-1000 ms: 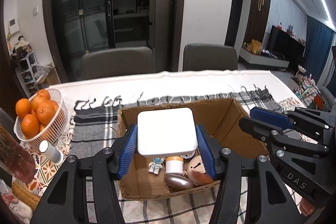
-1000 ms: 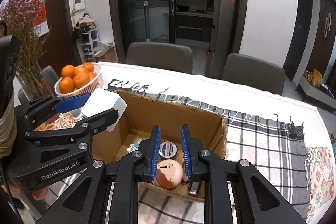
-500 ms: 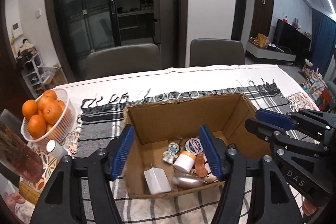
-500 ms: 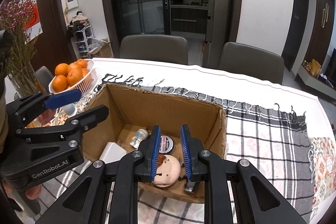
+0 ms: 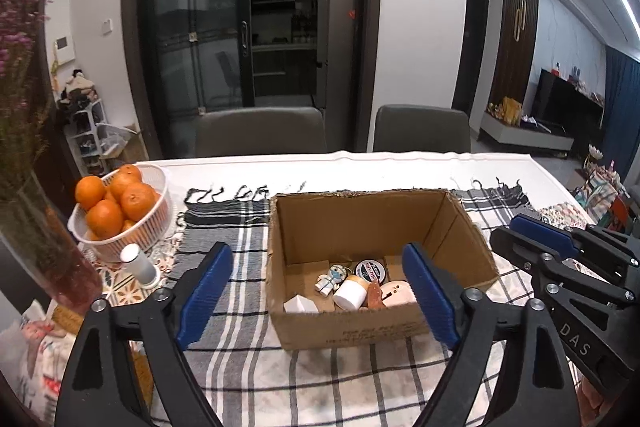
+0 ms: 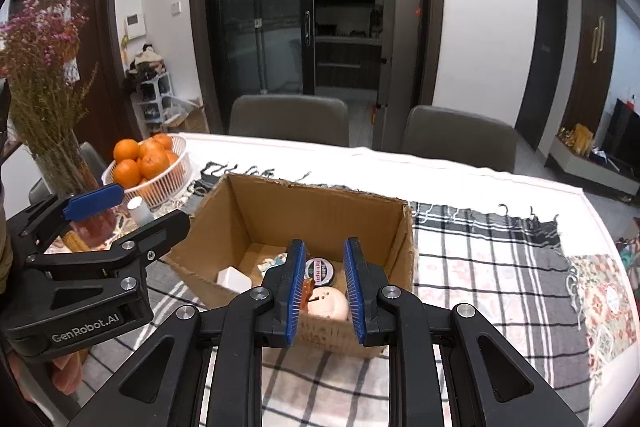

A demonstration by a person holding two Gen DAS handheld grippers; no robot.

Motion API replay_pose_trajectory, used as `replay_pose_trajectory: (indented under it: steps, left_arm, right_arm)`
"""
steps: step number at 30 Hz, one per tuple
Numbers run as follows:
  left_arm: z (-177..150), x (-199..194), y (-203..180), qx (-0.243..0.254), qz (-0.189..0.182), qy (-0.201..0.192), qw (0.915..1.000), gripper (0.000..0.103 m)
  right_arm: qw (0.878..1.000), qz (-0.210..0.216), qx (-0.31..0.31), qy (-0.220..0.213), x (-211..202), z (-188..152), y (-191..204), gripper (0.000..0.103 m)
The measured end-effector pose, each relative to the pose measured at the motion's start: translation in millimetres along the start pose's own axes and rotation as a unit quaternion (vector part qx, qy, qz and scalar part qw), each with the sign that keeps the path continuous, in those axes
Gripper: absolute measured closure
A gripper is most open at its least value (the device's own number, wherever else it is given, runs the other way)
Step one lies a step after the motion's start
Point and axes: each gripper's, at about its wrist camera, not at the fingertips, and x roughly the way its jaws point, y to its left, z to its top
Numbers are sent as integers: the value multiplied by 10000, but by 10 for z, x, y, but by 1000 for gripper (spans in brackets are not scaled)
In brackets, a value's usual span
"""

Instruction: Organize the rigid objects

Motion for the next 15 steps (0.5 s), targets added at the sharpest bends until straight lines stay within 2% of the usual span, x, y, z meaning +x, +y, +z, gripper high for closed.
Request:
replay_pose_trajectory:
  steps: [1,4,6,12,15]
  left_arm:
    - [-15,-61,3,-10,66,-43,10000,6]
    - [-70,-277,-5,8,221,-255,9994,0]
    - [-131,-428,-19,47,317,-410,9986,0]
    - [-294,-755,-2,57,512,-689,9963,0]
    - [-388,-892,-11,50,427,-744,9963,0]
  right_arm:
    - [10000,-24,26,-31,-68,-19,8,80]
    - [9997,-141,140,-117,-249,-71,24,72]
    - [9994,-212,204,-159,-373,-122,37,53]
    - [9982,-451,282,-271,-731,-283,86,35]
    - [9974,-565,296,-321,-896,-350,126,33]
